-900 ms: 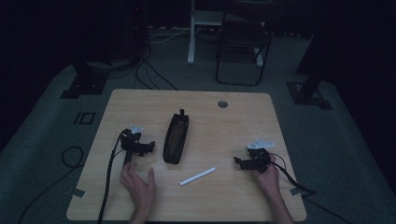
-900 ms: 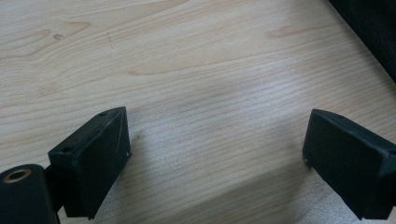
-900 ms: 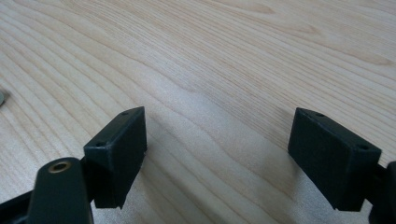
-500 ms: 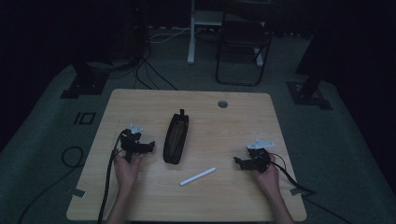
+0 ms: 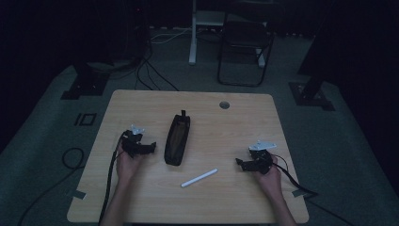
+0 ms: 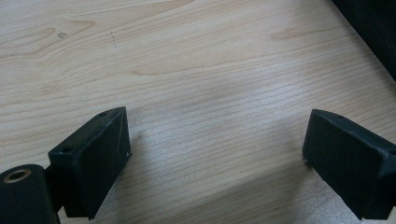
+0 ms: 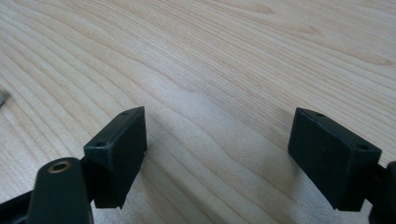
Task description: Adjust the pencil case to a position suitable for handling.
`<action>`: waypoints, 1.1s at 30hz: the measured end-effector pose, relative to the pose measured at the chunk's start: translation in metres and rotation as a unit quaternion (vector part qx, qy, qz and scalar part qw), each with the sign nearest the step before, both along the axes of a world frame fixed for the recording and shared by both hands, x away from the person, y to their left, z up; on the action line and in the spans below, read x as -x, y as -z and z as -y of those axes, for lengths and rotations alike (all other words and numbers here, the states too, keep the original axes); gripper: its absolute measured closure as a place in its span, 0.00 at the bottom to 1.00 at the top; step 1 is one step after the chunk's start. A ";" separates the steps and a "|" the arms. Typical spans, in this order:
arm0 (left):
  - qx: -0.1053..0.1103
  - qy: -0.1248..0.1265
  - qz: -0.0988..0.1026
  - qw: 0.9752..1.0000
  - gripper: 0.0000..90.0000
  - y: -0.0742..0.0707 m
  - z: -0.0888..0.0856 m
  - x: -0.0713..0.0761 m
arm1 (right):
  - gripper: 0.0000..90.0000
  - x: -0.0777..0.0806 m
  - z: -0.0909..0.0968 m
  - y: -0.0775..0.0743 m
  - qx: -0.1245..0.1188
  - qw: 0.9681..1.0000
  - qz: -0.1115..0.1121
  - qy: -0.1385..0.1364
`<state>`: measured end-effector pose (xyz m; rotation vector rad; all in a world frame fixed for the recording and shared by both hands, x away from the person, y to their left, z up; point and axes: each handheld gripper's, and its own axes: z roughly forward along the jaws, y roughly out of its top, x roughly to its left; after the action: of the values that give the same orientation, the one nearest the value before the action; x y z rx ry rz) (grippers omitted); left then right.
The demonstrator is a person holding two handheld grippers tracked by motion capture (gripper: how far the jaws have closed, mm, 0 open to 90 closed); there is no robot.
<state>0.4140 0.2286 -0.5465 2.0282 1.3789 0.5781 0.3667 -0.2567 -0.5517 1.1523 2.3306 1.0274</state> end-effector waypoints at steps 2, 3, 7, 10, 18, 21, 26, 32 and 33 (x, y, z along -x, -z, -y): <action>0.000 0.001 0.000 1.000 0.09 0.000 0.000 0.000 | 0.21 0.000 0.000 0.000 0.000 1.000 0.000 0.000; 0.001 0.002 0.001 1.000 0.10 0.000 0.000 0.000 | 0.21 0.000 0.000 0.000 0.000 1.000 0.000 0.000; 0.003 0.003 0.005 1.000 0.21 -0.002 0.002 0.003 | 0.21 0.000 0.000 0.000 0.000 1.000 0.000 0.000; 0.002 0.011 0.002 1.000 0.33 -0.004 0.004 0.005 | 0.21 0.000 0.000 0.000 0.000 1.000 0.000 0.000; 0.009 0.006 -0.012 1.000 0.47 -0.011 0.005 0.011 | 0.21 0.000 0.000 0.000 0.000 1.000 0.000 0.000; 0.012 0.008 -0.006 1.000 0.47 -0.014 0.006 0.014 | 0.21 0.000 0.000 0.000 0.000 1.000 0.000 0.000; 0.031 0.016 0.017 0.999 0.47 -0.031 0.012 0.025 | 0.21 0.000 0.000 0.000 0.000 1.000 0.000 0.000; 0.047 0.019 0.037 0.998 0.45 -0.050 0.017 0.037 | 0.21 0.000 0.000 0.000 0.000 1.000 0.000 0.000; 0.050 0.021 0.038 0.998 0.44 -0.053 0.018 0.039 | 0.21 0.000 0.000 0.000 0.000 1.000 0.000 0.000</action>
<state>0.3748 0.2101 -0.4934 1.9315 1.2929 0.5519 0.3667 -0.2567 -0.5517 1.1523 2.3307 1.0276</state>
